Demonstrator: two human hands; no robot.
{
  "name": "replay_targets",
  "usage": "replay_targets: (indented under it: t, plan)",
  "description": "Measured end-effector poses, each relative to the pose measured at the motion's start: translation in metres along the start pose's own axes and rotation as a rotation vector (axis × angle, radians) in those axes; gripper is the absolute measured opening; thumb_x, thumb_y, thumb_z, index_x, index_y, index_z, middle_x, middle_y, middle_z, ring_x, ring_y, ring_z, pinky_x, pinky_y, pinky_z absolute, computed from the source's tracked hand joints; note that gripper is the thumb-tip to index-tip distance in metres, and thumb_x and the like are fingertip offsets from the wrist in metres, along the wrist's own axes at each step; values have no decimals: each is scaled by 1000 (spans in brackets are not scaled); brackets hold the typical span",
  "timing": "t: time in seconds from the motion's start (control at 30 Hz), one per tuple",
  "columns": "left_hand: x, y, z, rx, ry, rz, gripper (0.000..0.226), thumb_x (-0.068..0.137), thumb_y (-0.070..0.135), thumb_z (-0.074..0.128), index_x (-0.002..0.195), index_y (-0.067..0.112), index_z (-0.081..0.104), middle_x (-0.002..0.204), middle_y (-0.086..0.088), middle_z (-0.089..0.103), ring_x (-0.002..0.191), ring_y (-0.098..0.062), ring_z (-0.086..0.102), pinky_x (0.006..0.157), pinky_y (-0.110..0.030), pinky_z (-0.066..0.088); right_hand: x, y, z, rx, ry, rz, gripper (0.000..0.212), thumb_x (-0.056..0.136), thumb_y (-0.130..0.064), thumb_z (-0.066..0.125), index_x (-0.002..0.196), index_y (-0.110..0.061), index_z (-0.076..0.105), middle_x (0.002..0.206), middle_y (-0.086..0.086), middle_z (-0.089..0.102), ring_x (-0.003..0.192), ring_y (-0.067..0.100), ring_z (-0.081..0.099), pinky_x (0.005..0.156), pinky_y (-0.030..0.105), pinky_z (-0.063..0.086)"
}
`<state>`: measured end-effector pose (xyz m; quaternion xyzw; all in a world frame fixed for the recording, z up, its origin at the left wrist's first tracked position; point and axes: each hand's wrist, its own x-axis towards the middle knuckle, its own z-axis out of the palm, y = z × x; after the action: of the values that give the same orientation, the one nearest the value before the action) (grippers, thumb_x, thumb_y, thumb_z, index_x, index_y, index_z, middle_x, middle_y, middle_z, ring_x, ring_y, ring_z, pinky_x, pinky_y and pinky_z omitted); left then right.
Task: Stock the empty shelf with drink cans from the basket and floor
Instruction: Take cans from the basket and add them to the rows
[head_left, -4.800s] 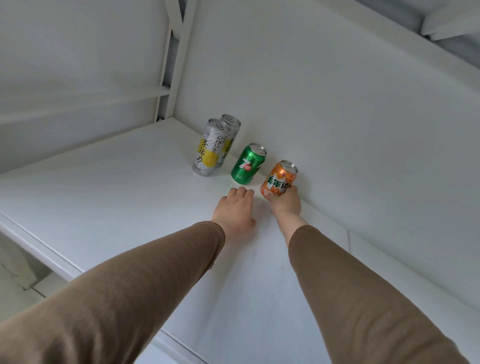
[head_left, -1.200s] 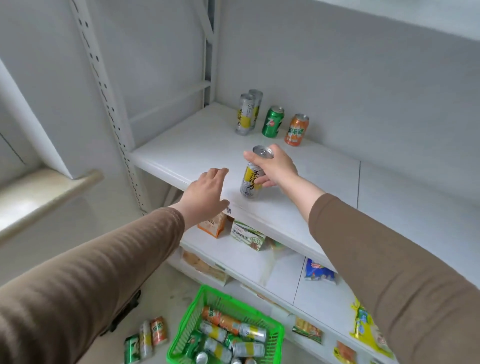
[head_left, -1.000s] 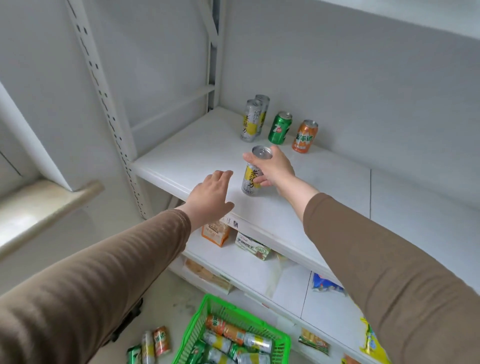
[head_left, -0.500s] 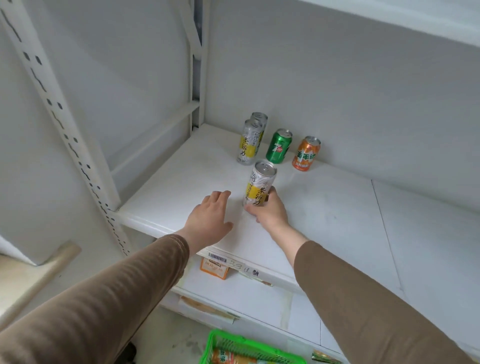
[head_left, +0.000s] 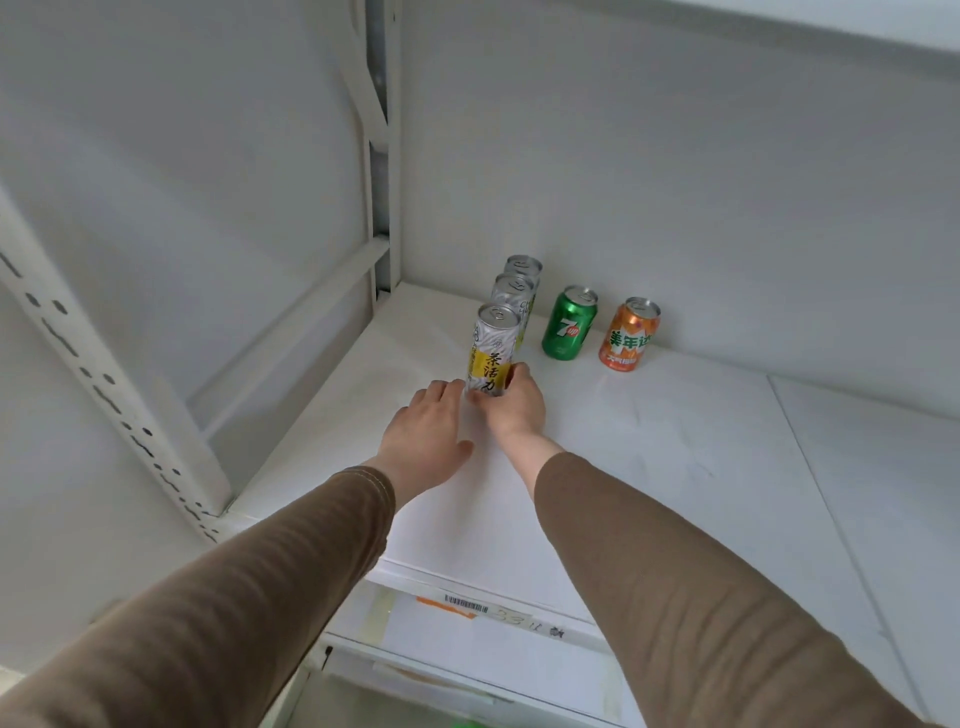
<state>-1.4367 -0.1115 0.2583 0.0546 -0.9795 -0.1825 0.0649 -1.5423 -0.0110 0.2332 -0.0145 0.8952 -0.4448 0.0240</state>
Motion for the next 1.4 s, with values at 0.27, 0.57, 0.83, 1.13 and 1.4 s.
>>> replay_targets:
  t: [0.27, 0.57, 0.83, 1.13, 1.4]
  plan:
    - [11, -10, 0, -4, -24, -4, 76, 85, 33, 63, 148, 16, 25, 145, -5, 37, 130, -26, 39, 102, -39, 41, 16, -5, 6, -15, 53, 34, 50, 79, -31, 82, 115, -13, 52, 119, 7, 65, 106, 31, 66, 87, 37, 52]
    - [8, -16, 4, -7, -43, -7, 78, 86, 32, 63, 150, 15, 22, 147, -5, 35, 132, -25, 37, 104, -39, 40, 15, -4, 6, -54, 44, 21, 55, 84, -28, 78, 127, -9, 50, 125, 12, 61, 113, 34, 63, 88, 37, 49]
    - [-10, -3, 8, -33, -52, -49, 78, 85, 31, 65, 150, 14, 24, 146, -7, 36, 131, -27, 38, 104, -40, 39, -22, 16, -24, -125, 8, -60, 78, 87, -28, 74, 153, -14, 34, 147, 12, 47, 134, 32, 46, 105, 41, 43]
    - [-77, 39, 19, 7, 62, -85, 78, 83, 32, 68, 147, 11, 30, 147, -9, 36, 130, -32, 40, 103, -45, 40, -113, 50, -84, -388, -19, -487, 66, 88, -31, 68, 148, -19, 43, 146, 3, 50, 132, 28, 40, 105, 43, 41]
    - [-198, 106, 56, 62, 189, -170, 73, 81, 34, 66, 144, 17, 34, 151, -5, 32, 137, -27, 33, 110, -44, 32, -207, 123, -148, -455, -116, -714, 67, 87, -39, 68, 147, -23, 44, 152, -3, 42, 138, 25, 35, 105, 41, 38]
